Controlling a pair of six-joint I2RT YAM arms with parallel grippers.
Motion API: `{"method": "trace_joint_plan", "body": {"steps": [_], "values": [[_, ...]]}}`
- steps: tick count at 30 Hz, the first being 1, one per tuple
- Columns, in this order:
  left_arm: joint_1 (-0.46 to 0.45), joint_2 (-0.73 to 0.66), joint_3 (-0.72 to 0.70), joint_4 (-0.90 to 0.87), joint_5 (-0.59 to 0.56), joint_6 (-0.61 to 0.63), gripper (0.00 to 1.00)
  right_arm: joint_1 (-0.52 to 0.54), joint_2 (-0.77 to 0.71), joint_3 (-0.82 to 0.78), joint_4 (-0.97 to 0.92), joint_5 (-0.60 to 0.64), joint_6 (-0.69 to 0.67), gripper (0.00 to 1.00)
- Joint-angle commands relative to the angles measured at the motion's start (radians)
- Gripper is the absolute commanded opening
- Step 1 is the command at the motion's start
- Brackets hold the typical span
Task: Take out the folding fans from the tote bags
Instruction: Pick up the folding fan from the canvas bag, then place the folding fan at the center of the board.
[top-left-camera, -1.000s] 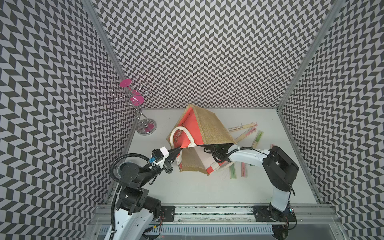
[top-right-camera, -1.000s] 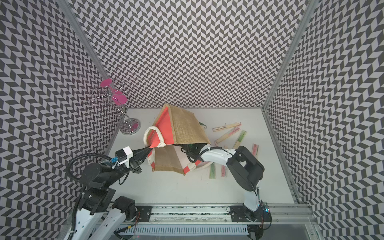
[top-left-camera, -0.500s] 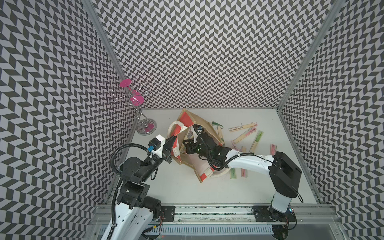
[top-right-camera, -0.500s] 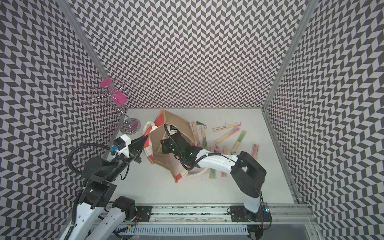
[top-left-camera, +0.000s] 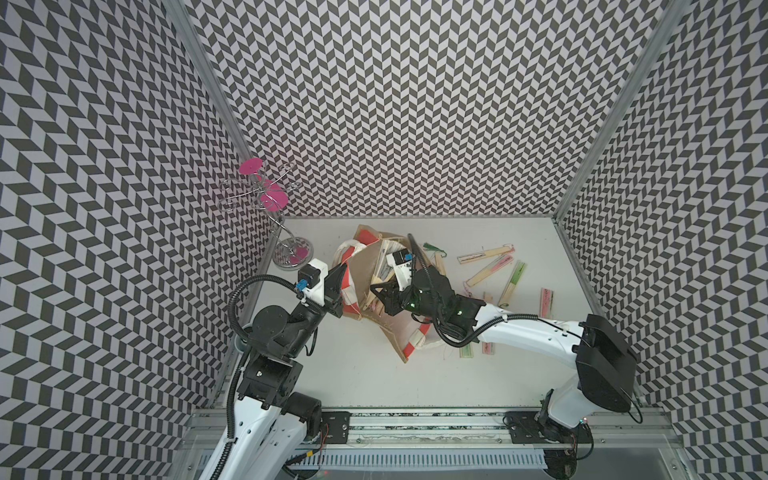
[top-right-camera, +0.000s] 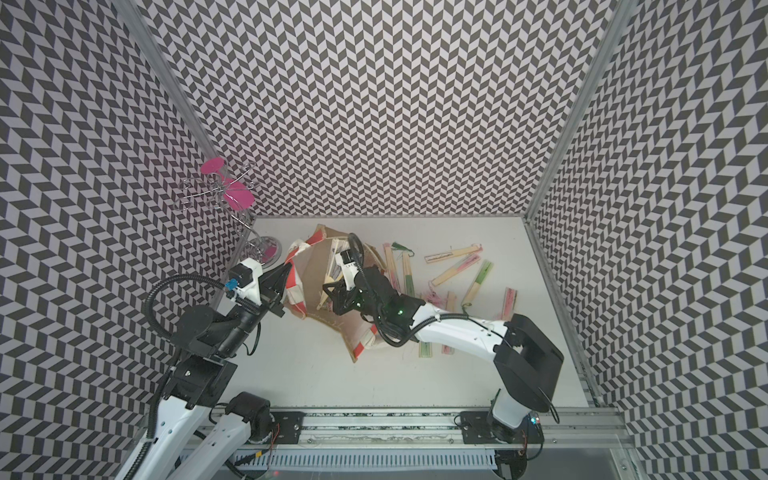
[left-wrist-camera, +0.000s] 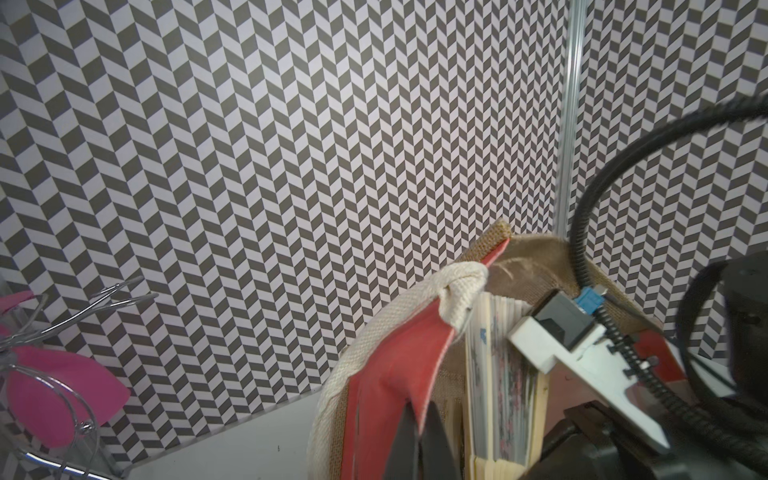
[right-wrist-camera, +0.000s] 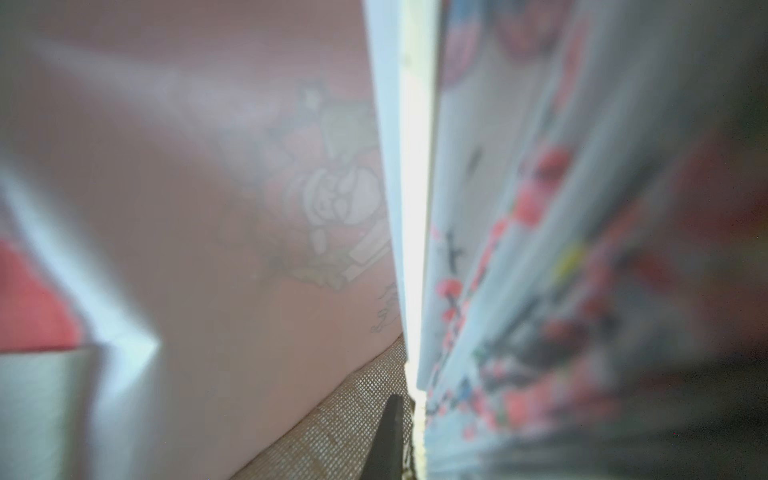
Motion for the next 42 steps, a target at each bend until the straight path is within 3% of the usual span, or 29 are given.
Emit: {"method": "trace_joint_plan", "body": {"steps": [1, 15, 27, 30, 36, 42], "values": [[0.0, 0.027, 0.06, 0.013, -0.086, -0.019, 0.0, 0.003, -0.081, -0.013, 0.089, -0.019, -0.045, 0.02], [0.0, 0.091, 0.098, -0.029, -0.263, -0.075, 0.0, 0.005, -0.301, -0.076, 0.029, -0.019, -0.115, 0.03], [0.0, 0.142, 0.15, -0.046, -0.392, -0.13, 0.0, 0.007, -0.336, -0.099, -0.153, -0.103, -0.122, 0.0], [0.0, 0.152, 0.164, -0.067, -0.429, -0.128, 0.0, 0.007, -0.361, -0.068, -0.232, -0.052, -0.141, 0.0], [0.0, 0.161, 0.19, -0.108, -0.506, -0.113, 0.0, 0.005, -0.391, 0.051, -0.478, 0.164, -0.159, 0.0], [0.0, 0.173, 0.222, -0.139, -0.573, -0.102, 0.0, 0.001, -0.342, 0.143, -0.794, 0.369, -0.081, 0.0]]}}
